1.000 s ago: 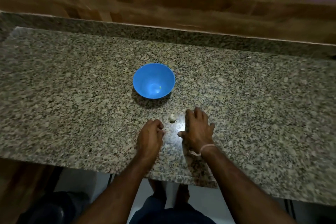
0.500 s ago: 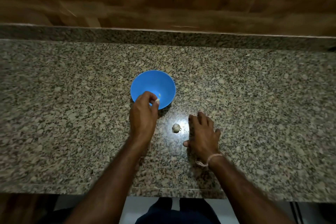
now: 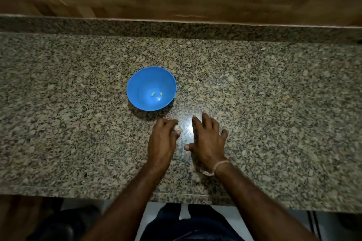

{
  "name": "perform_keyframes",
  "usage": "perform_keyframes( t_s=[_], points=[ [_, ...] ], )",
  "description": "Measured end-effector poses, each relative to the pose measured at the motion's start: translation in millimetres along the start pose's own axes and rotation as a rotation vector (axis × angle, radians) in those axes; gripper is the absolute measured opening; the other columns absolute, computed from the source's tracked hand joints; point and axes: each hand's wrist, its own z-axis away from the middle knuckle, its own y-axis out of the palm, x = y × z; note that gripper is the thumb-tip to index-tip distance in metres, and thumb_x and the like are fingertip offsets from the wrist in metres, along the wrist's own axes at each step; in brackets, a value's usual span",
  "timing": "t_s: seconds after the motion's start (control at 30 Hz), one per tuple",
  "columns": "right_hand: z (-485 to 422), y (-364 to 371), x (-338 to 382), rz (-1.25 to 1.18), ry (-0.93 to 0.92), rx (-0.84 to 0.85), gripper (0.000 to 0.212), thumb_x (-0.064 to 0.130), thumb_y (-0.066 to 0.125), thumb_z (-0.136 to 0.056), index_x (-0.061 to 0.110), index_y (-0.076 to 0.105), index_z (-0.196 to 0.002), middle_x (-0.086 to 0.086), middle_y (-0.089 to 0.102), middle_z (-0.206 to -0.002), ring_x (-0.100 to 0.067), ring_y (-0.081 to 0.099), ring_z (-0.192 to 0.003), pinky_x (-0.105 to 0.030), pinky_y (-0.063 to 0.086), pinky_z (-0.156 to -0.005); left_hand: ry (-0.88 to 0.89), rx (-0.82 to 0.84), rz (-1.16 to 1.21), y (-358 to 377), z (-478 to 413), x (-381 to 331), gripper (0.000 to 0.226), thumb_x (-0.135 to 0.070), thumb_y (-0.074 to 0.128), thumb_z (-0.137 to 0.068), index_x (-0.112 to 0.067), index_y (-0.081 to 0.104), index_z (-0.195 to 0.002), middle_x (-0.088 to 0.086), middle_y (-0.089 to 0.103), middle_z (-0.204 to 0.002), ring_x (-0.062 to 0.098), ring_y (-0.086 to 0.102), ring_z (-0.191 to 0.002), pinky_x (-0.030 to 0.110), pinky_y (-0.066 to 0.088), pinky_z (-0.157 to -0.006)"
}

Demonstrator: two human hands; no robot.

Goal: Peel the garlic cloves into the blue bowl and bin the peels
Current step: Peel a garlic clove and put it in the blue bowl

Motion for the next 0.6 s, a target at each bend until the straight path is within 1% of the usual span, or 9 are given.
perform_keyframes(
  t_s=[0.07, 0.13, 0.2, 0.27, 0.33, 0.37, 0.43, 0.53, 0.6],
  points=[
    [1.4, -0.9, -2.2, -0.003, -0.027, 0.014, 0.102, 0.053, 0.077, -0.086, 0.031, 0.015, -0.165, -0.003, -0.003, -0.175, -0.030, 0.002, -0.158, -0.069, 0.013, -0.120, -0.017, 0.000, -0.011, 6.7, -8.0, 1.0, 0.025, -0.015, 0.068, -0.097, -0.015, 0.070, -0.122, 0.004, 0.062, -0.111, 0.022, 0.061, -0.100, 0.037, 0.052, -0.081],
    [1.8, 0.2, -6.3, -0.008, -0.040, 0.015, 0.099, 0.051, 0.078, -0.087, 0.032, 0.019, -0.164, -0.003, -0.002, -0.175, -0.030, 0.003, -0.159, -0.067, 0.011, -0.121, -0.072, -0.012, 0.035, 11.0, -9.5, 1.9, 0.022, -0.014, 0.070, -0.095, -0.016, 0.072, -0.117, 0.001, 0.066, -0.105, 0.017, 0.062, -0.094, 0.032, 0.051, -0.079],
    [2.1, 0.8, -12.6, -0.115, -0.087, -0.049, 0.083, 0.042, 0.080, -0.087, 0.030, 0.037, -0.158, -0.005, 0.019, -0.172, -0.030, 0.018, -0.157, -0.063, 0.018, -0.124, -0.244, -0.010, 0.278, 11.9, -7.6, 0.2, 0.019, -0.015, 0.070, -0.096, -0.019, 0.073, -0.114, -0.002, 0.072, -0.103, 0.016, 0.067, -0.093, 0.029, 0.053, -0.079],
    [1.4, -1.3, -20.4, -0.539, -0.143, -0.100, 0.060, 0.022, 0.082, -0.088, 0.022, 0.060, -0.143, -0.007, 0.056, -0.151, -0.024, 0.052, -0.140, -0.056, 0.043, -0.115, -0.493, 0.052, 0.689, 12.5, -3.0, -9.3, 0.022, -0.014, 0.064, -0.102, -0.015, 0.070, -0.123, 0.001, 0.074, -0.102, 0.015, 0.068, -0.089, 0.027, 0.055, -0.074],
    [7.7, -8.2, -18.6, -0.959, -0.107, -0.045, 0.042, 0.005, 0.078, -0.090, 0.019, 0.071, -0.129, 0.000, 0.074, -0.124, -0.016, 0.070, -0.116, -0.049, 0.058, -0.100, -0.623, 0.114, 1.036, 11.1, 4.5, -23.9, 0.025, -0.011, 0.055, -0.105, -0.010, 0.065, -0.128, 0.006, 0.075, -0.103, 0.015, 0.068, -0.086, 0.025, 0.057, -0.071],
    [10.6, -12.0, -17.0, -1.045, -0.111, -0.024, 0.037, 0.003, 0.076, -0.091, 0.019, 0.073, -0.125, 0.003, 0.076, -0.119, -0.015, 0.073, -0.110, -0.047, 0.060, -0.097, -0.644, 0.119, 1.148, 9.8, 8.6, -30.5, 0.025, -0.011, 0.052, -0.106, -0.010, 0.064, -0.127, 0.007, 0.076, -0.106, 0.015, 0.070, -0.089, 0.024, 0.059, -0.072],
    [16.0, -16.2, -13.7, -1.123, -0.154, -0.013, 0.029, 0.006, 0.074, -0.094, 0.017, 0.075, -0.121, 0.005, 0.076, -0.121, -0.019, 0.073, -0.110, -0.046, 0.061, -0.094, -0.640, 0.114, 1.277, 7.8, 15.0, -38.2, 0.027, -0.012, 0.052, -0.103, -0.008, 0.062, -0.127, 0.011, 0.075, -0.116, 0.020, 0.070, -0.100, 0.026, 0.061, -0.078],
    [21.7, -21.2, -13.5, -1.183, -0.170, -0.063, 0.022, 0.011, 0.077, -0.094, 0.015, 0.077, -0.115, 0.004, 0.076, -0.118, -0.019, 0.072, -0.107, -0.044, 0.062, -0.090, -0.609, 0.133, 1.306, 4.5, 22.1, -44.1, 0.038, -0.016, 0.057, -0.095, -0.007, 0.060, -0.132, 0.021, 0.066, -0.134, 0.031, 0.060, -0.120, 0.034, 0.054, -0.094],
    [24.4, -26.0, -13.7, -1.159, -0.189, -0.104, 0.019, 0.013, 0.079, -0.092, 0.015, 0.077, -0.111, 0.003, 0.074, -0.116, -0.018, 0.071, -0.107, -0.045, 0.062, -0.089, -0.591, 0.141, 1.316, 2.2, 25.8, -48.0, 0.042, -0.015, 0.059, -0.094, -0.008, 0.059, -0.135, 0.020, 0.064, -0.137, 0.032, 0.059, -0.124, 0.033, 0.054, -0.097]
  ],
)
